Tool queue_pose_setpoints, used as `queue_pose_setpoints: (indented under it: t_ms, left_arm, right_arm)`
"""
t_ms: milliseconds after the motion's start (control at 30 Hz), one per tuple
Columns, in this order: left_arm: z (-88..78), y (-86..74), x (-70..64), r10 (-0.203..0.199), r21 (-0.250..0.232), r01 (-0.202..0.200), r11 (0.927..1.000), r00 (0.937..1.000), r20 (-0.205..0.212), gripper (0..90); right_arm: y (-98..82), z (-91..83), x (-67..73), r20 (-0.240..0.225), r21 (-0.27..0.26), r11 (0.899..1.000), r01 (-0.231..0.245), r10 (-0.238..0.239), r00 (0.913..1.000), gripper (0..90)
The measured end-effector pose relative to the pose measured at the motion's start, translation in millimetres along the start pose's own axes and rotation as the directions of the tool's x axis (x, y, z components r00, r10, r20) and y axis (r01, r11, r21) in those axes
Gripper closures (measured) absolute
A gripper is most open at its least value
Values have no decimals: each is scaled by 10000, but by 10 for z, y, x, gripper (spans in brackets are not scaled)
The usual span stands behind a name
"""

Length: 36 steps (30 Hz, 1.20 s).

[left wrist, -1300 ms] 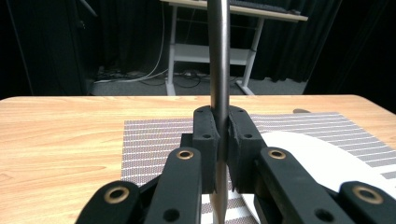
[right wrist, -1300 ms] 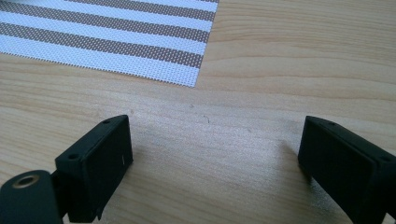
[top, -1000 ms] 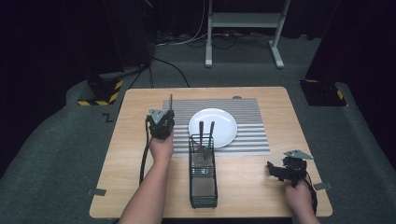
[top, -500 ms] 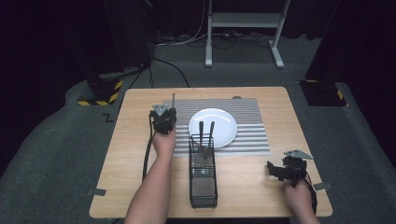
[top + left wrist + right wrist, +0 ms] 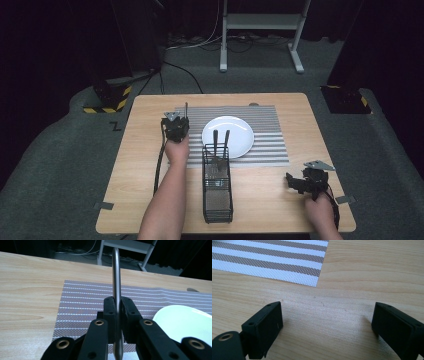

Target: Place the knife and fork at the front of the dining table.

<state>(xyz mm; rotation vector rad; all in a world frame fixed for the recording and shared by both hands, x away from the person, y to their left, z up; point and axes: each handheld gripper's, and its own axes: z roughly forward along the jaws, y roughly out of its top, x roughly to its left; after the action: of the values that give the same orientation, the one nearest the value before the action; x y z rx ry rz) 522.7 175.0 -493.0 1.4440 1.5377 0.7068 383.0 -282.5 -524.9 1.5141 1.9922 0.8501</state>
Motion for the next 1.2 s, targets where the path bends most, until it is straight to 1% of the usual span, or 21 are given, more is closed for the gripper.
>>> queue_pose_setpoints:
  t_ms: [267,333,433,500,533,600,700,833,1000,1067,1200]
  left_arm:
    - [73,-43,18,-108,101,108,9999,9999,-23,827]
    - [95,-58,16,-188,120,188,9998,9998,-27,827]
    - [124,-63,23,-282,283,282,9992,9996,-7,827]
    - [148,-52,6,-143,530,144,9985,9999,-6,827]
    - [150,-48,-3,-90,553,92,9984,10000,-33,827]
    - [154,-45,-8,-236,576,236,9981,9997,-14,827]
    - [166,-46,-11,-367,623,373,9974,9993,-97,827]
    - [176,-49,-9,-429,697,440,9966,9989,-173,827]
    - [221,-34,35,-784,1142,802,9902,9967,-205,827]
    - [231,-34,49,-911,1216,928,9882,9957,-194,826]
    - [253,-55,46,-958,1371,988,9856,9950,-278,826]
  right_arm:
    - [0,0,1,6,2,10000,1,-1,10000,95]
    - [0,1,1,6,-4,10000,14,-14,10000,95]
    - [1,1,0,5,-3,10000,15,-15,10000,95]
    - [1,2,1,10,-3,10000,14,-14,10000,94]
    - [2,3,2,15,-5,10000,32,-32,10000,94]
    - [4,5,4,11,-9,10000,37,-37,10000,94]
    - [4,5,4,11,-9,10000,37,-37,10000,95]
    - [4,5,4,10,-9,10000,39,-39,10000,95]
    - [4,5,4,8,-10,10000,39,-39,10000,95]
    - [4,5,4,8,-9,10000,38,-38,10000,95]
    - [4,5,4,8,-9,10000,39,-39,10000,95]
